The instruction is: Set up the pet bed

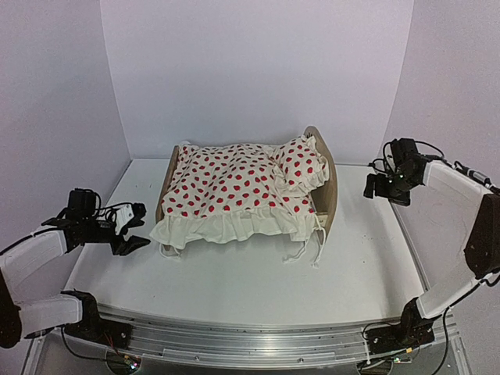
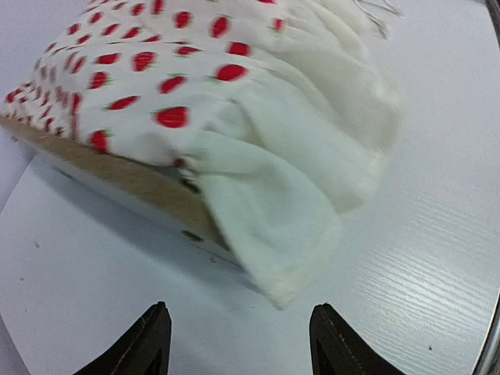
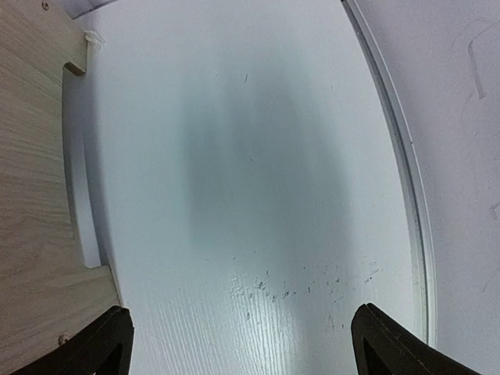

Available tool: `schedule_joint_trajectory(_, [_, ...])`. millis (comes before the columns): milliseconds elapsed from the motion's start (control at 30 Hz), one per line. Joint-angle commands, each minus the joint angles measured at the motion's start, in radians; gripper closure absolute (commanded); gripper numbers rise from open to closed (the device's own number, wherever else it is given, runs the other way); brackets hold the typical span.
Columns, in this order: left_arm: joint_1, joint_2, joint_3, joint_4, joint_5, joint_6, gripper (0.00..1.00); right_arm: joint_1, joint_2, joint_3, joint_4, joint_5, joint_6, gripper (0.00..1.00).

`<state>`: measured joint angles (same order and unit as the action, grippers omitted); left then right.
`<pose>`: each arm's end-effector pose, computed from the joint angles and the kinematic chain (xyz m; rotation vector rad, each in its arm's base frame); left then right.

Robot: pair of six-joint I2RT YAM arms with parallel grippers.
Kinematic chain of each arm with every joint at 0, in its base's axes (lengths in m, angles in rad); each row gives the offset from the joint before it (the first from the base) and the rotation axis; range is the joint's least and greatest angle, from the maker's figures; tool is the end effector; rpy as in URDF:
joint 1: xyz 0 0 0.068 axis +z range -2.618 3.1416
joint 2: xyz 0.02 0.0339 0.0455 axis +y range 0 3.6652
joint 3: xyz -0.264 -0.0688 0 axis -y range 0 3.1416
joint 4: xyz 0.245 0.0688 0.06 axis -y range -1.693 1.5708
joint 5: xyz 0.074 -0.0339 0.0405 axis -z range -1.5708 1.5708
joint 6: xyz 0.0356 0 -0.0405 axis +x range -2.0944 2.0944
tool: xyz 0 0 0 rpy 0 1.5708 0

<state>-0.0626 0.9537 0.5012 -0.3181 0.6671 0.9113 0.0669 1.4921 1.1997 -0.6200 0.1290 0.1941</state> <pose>0.1852 -0.0337 0.2046 1.2800 1.7466 -0.3035 0.3176 0.0167 0.2771 0.2116 2.4641 -0.0484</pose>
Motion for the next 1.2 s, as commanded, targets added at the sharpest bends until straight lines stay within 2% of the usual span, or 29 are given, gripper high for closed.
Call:
schedule_joint_trajectory(0, [-0.088, 0.070, -0.014, -0.028, -0.017, 0.292, 0.40, -0.003, -0.055, -0.020, 0.077, -0.038, 0.034, 0.02])
schedule_joint_trajectory(100, [-0.131, 0.151, -0.016, 0.126, -0.100, 0.233, 0.40, -0.003, -0.069, -0.048, 0.094, -0.044, 0.043, 0.02])
schedule_joint_trajectory(233, [-0.139, 0.241, -0.002, 0.422, -0.230, -0.009, 0.40, -0.003, -0.100, -0.085, 0.104, -0.036, 0.039, 0.02])
schedule_joint_trajectory(333, [-0.139, 0.285, 0.015, 0.506, -0.286, -0.084, 0.42, -0.004, -0.129, -0.116, 0.106, -0.017, 0.022, 0.02])
schedule_joint_trajectory(500, [-0.132, 0.354, 0.049, 0.605, -0.373, -0.128, 0.46, -0.003, -0.164, -0.158, 0.106, 0.012, 0.001, 0.02])
schedule_joint_trajectory(633, [-0.107, 0.398, 0.113, 0.610, -0.385, -0.187, 0.46, -0.003, -0.154, -0.152, 0.106, 0.017, -0.015, 0.02])
schedule_joint_trajectory(700, [-0.105, 0.400, 0.127, 0.572, -0.357, -0.158, 0.47, -0.003, -0.143, -0.143, 0.106, 0.010, -0.017, 0.02])
schedule_joint_trajectory(800, [-0.105, 0.361, 0.102, 0.471, -0.249, -0.050, 0.42, -0.003, -0.126, -0.134, 0.109, -0.017, -0.027, 0.02])
schedule_joint_trajectory(867, [-0.106, 0.327, 0.059, 0.454, -0.246, -0.069, 0.39, -0.003, -0.123, -0.140, 0.116, -0.029, -0.036, 0.02])
schedule_joint_trajectory(1000, [-0.080, 0.248, 0.009, 0.425, -0.244, -0.227, 0.27, -0.004, -0.169, -0.222, 0.213, -0.064, -0.065, 0.02])
schedule_joint_trajectory(1067, [-0.020, 0.212, 0.003, 0.423, -0.224, -0.381, 0.23, -0.004, -0.232, -0.324, 0.342, -0.077, -0.075, 0.02])
schedule_joint_trajectory(1167, [0.060, 0.150, -0.034, 0.465, -0.219, -0.546, 0.18, -0.004, -0.343, -0.517, 0.629, -0.045, -0.077, 0.02])
